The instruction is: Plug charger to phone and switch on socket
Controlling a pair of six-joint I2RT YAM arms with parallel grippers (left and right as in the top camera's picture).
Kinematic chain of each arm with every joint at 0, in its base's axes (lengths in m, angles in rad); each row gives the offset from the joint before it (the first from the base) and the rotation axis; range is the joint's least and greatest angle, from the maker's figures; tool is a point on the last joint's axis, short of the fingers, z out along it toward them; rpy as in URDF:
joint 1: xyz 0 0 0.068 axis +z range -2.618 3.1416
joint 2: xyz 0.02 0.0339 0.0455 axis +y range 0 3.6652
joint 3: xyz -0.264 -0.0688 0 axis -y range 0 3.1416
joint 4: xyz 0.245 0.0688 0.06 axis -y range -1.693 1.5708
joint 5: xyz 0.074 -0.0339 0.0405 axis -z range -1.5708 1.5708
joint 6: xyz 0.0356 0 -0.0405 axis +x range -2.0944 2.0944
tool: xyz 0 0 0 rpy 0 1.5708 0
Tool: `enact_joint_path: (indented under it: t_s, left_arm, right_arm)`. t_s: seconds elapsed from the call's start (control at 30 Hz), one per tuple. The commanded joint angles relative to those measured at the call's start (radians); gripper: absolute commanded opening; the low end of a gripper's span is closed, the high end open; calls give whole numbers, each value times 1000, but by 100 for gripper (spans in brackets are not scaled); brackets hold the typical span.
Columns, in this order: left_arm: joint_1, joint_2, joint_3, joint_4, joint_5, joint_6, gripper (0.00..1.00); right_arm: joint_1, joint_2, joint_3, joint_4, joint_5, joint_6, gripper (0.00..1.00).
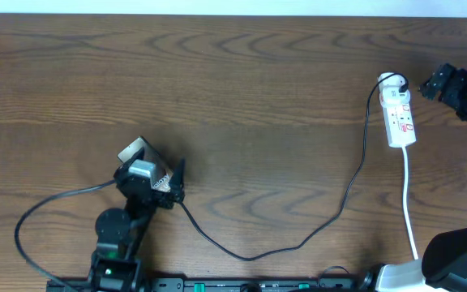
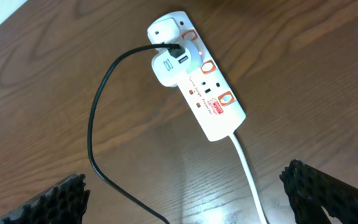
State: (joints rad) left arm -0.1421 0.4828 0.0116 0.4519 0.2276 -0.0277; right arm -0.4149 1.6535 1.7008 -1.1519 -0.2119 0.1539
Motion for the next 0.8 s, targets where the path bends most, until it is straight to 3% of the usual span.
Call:
enact_joint_path:
  t_s: [0.0,0.2,0.47,0.77]
  left_arm:
    - [72,-108,-7,-39,69,35,90]
    - [168,-259,-7,-178,79,35,90]
    - [253,-486,-7,-504,74,35,90]
    - [259,-481,-7,-503,76,31,90]
  right_arm:
    - [3,-6,6,-1,1,14,99]
    - [3,-6,6,-1,0,14,99]
    - [3,-6,6,-1,0,14,99]
    - [3,-6,6,-1,0,14,99]
